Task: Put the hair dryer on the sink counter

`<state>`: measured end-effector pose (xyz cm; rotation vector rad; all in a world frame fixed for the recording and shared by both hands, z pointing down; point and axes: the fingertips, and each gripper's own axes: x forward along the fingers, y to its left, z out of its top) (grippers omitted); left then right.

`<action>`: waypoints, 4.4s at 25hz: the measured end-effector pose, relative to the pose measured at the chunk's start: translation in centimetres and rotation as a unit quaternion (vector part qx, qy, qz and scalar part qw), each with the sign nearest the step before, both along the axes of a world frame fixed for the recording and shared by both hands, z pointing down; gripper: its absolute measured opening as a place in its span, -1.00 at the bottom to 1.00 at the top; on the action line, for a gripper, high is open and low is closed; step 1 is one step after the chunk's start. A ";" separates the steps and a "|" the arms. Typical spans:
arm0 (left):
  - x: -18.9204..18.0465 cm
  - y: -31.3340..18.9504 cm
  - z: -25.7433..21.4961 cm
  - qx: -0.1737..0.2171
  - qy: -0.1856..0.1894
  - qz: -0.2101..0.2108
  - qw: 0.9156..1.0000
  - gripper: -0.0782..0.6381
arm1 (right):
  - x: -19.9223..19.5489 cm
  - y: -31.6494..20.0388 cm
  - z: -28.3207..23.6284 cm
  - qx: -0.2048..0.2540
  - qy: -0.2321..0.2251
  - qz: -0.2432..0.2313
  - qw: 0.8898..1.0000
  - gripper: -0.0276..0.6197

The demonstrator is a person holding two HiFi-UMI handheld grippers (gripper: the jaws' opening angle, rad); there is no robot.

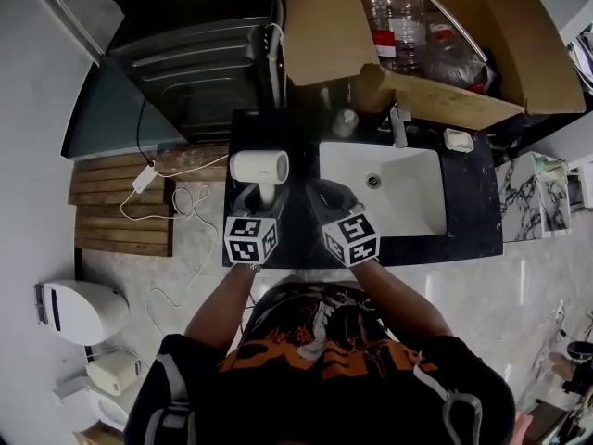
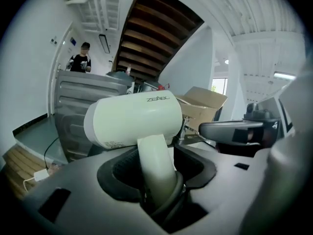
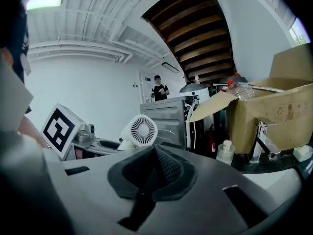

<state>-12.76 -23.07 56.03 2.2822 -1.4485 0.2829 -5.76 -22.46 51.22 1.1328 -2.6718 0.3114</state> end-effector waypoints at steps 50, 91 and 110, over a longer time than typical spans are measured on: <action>-2.5 -3.2 14.2 -0.258 -0.135 0.023 0.956 0.44 | -2.2 -1.7 13.8 -0.116 0.086 -0.008 0.989 -0.87; 4.1 8.4 -19.3 0.261 0.030 0.091 0.961 -0.57 | 2.3 6.6 -11.9 0.126 -0.037 -0.004 0.991 -0.87; 6.2 9.7 -23.0 0.279 0.046 0.112 0.953 -0.72 | 1.6 8.0 -17.9 0.204 -0.067 -0.029 0.976 -0.87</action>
